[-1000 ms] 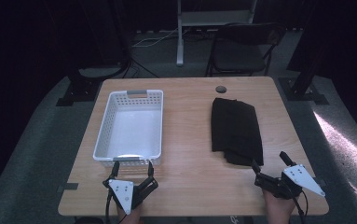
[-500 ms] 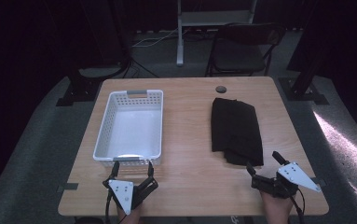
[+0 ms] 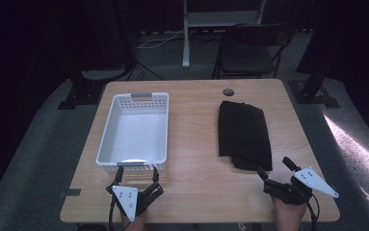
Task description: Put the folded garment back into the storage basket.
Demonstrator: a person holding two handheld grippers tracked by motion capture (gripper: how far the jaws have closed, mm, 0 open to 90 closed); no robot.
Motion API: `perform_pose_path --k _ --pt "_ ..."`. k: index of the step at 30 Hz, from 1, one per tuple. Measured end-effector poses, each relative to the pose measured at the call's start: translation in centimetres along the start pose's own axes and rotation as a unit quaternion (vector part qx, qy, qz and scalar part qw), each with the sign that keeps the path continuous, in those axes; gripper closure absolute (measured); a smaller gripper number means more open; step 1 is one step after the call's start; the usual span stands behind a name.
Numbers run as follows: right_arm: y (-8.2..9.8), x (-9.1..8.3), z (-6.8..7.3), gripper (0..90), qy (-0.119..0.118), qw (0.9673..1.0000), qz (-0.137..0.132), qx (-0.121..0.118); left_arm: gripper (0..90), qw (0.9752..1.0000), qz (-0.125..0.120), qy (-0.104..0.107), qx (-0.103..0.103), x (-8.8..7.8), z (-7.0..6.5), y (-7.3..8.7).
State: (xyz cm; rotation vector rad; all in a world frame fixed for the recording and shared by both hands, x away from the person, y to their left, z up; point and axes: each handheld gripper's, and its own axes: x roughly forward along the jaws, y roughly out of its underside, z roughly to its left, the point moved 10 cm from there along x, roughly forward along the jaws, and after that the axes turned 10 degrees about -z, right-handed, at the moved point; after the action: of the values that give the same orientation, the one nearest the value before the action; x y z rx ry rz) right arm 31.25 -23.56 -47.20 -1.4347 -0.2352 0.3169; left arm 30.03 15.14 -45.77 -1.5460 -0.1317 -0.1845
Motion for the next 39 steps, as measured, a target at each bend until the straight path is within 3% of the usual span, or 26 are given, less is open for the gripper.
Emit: perform_pose_path --k 5,15,22,39 --pt "-0.4 0.0 -0.1 2.8 0.001 1.0000 -0.004 0.005 0.7 1.0000 0.000 0.000 0.000 0.0 0.0 0.0" --pt "-3.9 -0.2 0.0 2.8 0.014 0.9981 -0.039 -0.045 0.8 1.0000 0.001 -0.005 0.001 0.0 0.1 0.0" --pt "-5.7 0.4 -0.2 2.8 0.018 0.9977 -0.051 -0.041 0.8 1.0000 0.001 -0.004 0.001 0.0 0.1 0.0" --pt "-7.8 1.9 -0.2 2.9 0.017 0.9972 -0.053 -0.050 0.8 1.0000 0.002 -0.005 0.002 0.0 0.1 0.0"
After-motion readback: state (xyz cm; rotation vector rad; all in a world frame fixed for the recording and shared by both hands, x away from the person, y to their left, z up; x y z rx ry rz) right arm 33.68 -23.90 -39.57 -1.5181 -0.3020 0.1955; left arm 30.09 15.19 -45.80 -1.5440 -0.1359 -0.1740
